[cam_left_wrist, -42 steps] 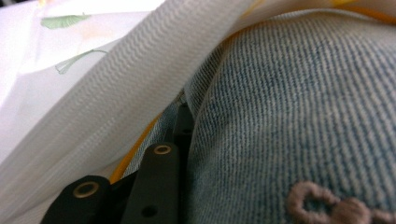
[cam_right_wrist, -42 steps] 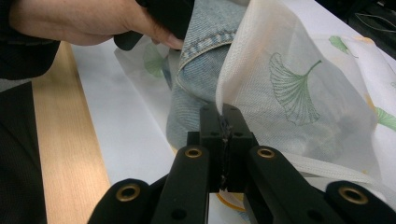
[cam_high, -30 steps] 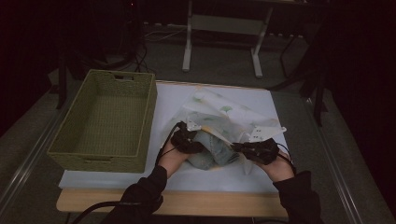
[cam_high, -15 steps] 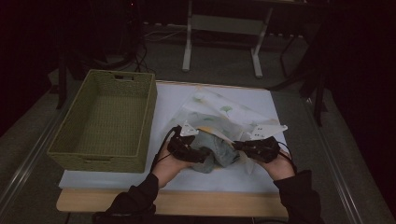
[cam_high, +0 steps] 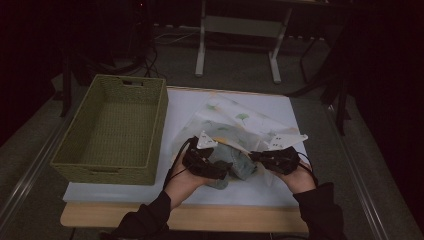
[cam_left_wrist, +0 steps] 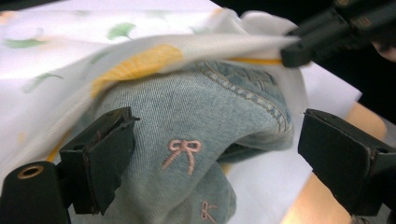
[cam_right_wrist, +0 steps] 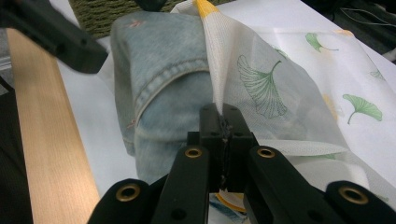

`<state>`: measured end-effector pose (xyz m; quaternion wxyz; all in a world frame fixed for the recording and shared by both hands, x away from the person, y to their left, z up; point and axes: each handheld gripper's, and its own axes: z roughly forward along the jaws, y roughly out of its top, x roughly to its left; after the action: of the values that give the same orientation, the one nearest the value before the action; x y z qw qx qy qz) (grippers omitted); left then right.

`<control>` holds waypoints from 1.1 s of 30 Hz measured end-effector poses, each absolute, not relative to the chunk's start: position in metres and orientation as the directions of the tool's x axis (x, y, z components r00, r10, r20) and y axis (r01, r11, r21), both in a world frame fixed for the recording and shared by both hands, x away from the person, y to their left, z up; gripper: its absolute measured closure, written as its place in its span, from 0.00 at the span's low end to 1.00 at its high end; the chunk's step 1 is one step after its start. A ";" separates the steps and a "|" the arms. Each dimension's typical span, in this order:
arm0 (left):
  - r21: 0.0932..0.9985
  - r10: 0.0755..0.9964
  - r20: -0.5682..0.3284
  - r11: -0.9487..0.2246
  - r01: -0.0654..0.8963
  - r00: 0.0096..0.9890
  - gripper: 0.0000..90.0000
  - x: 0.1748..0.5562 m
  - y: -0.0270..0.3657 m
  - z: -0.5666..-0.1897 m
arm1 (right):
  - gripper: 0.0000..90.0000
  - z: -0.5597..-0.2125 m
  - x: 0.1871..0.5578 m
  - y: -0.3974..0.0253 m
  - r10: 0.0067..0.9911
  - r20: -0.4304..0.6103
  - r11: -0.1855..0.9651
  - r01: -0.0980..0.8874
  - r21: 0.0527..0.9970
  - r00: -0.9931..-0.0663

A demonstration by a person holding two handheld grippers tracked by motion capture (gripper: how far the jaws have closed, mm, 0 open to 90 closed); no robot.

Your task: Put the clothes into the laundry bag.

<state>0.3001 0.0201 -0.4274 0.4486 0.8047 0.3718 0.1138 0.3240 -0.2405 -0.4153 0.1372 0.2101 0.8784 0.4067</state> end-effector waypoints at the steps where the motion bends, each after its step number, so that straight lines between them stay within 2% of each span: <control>1: 0.810 0.710 -0.146 -0.314 0.496 0.689 0.13 0.300 0.019 -0.428 | 0.99 -0.415 0.324 -0.240 0.481 -0.070 0.581 0.258 0.772 -0.874; 4: 0.811 0.752 -0.074 -0.336 0.479 0.655 0.11 0.307 0.009 -0.435 | 0.99 -0.415 0.323 -0.238 0.478 -0.070 0.581 0.256 0.772 -0.875; 8: 0.797 0.780 -0.064 -0.335 0.502 0.622 0.10 0.317 0.004 -0.446 | 0.99 -0.413 0.322 -0.235 0.474 -0.071 0.581 0.251 0.774 -0.878; 18: 0.668 0.802 0.018 -0.454 0.590 0.597 0.10 0.342 0.000 -0.493 | 0.99 -0.411 0.321 -0.236 0.465 -0.069 0.581 0.245 0.776 -0.883; 24: 0.570 0.789 0.016 -0.512 0.643 0.615 0.12 0.350 -0.002 -0.508 | 0.99 -0.409 0.320 -0.237 0.466 -0.066 0.576 0.246 0.780 -0.882; 27: 0.573 0.762 0.099 -0.570 0.590 0.640 0.44 0.346 -0.002 -0.511 | 0.99 -0.409 0.320 -0.236 0.463 -0.066 0.575 0.242 0.782 -0.884; 28: 0.587 0.765 0.111 -0.566 0.579 0.634 0.57 0.345 0.000 -0.511 | 0.99 -0.408 0.320 -0.235 0.462 -0.068 0.575 0.240 0.782 -0.885; 29: 0.594 0.764 0.111 -0.564 0.574 0.636 0.66 0.345 0.002 -0.510 | 0.99 -0.408 0.320 -0.235 0.461 -0.068 0.576 0.241 0.781 -0.885; 31: 0.613 0.755 0.123 -0.568 0.549 0.644 0.75 0.342 0.005 -0.506 | 0.99 -0.408 0.319 -0.234 0.459 -0.072 0.581 0.237 0.779 -0.886; 33: 0.656 0.733 0.117 -0.564 0.502 0.670 0.77 0.337 0.007 -0.502 | 0.99 -0.408 0.319 -0.234 0.459 -0.073 0.582 0.238 0.778 -0.886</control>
<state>0.3370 0.0075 -0.5018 0.3005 0.8630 0.3577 0.1923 0.3194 -0.2342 -0.4082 0.1342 0.1981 0.8793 0.4119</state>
